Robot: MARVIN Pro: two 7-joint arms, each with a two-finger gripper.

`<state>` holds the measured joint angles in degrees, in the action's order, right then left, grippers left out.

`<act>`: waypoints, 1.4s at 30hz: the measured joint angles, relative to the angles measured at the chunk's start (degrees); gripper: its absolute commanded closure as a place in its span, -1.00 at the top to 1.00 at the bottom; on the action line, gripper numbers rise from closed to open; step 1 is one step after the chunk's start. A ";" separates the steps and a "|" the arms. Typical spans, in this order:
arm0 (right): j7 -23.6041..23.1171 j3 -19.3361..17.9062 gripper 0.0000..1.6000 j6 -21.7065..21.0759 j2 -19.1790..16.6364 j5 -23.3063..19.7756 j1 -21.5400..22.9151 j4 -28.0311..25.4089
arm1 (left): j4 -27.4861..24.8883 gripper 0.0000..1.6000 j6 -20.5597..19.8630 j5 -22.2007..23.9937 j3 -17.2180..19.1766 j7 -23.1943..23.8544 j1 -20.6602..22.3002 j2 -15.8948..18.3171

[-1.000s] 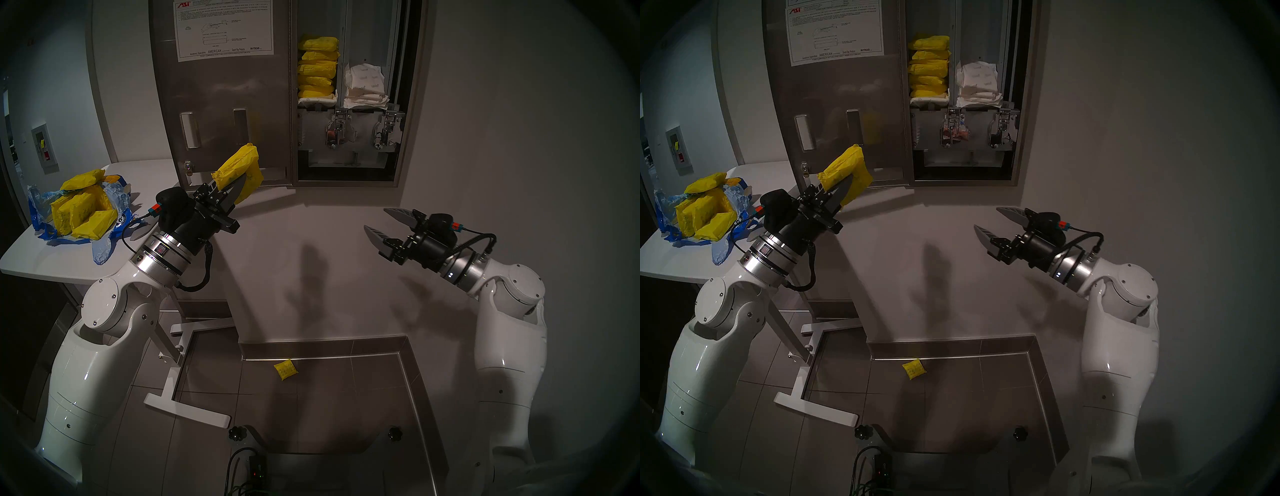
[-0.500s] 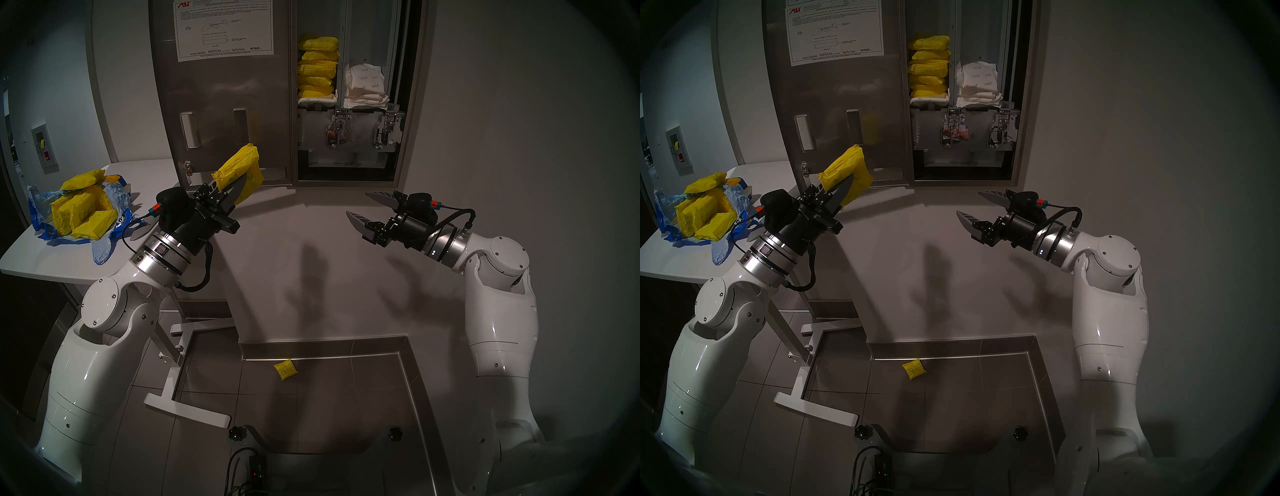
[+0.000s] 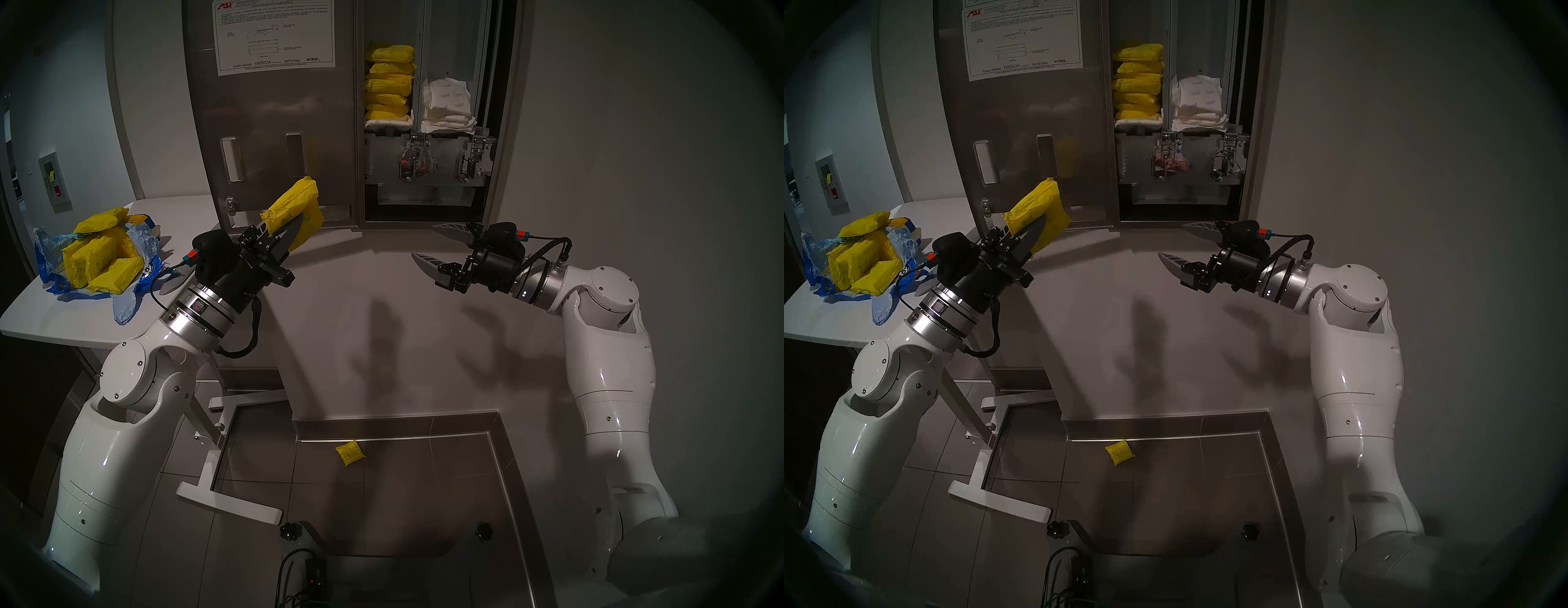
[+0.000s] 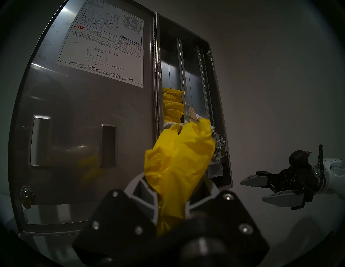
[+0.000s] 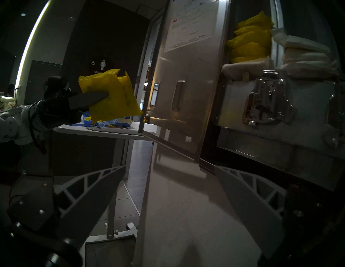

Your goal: Open the dispenser door, put the pads inside, close the door

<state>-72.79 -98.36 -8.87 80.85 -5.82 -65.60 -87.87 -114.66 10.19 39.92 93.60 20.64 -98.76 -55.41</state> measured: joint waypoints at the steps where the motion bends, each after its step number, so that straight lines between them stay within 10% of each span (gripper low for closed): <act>1: -0.49 0.19 1.00 0.04 -0.11 -0.07 0.33 0.30 | -0.04 -1.00 -0.04 0.07 -0.13 0.07 0.03 0.00; 42: -10.27 3.54 1.00 -2.60 0.04 -1.86 7.58 2.13 | 0.98 -1.00 -1.30 -2.52 -10.35 2.80 4.66 -1.44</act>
<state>-83.06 -94.82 -11.47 80.89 -7.68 -58.03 -85.73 -113.69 8.89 37.40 83.25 23.44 -94.09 -56.86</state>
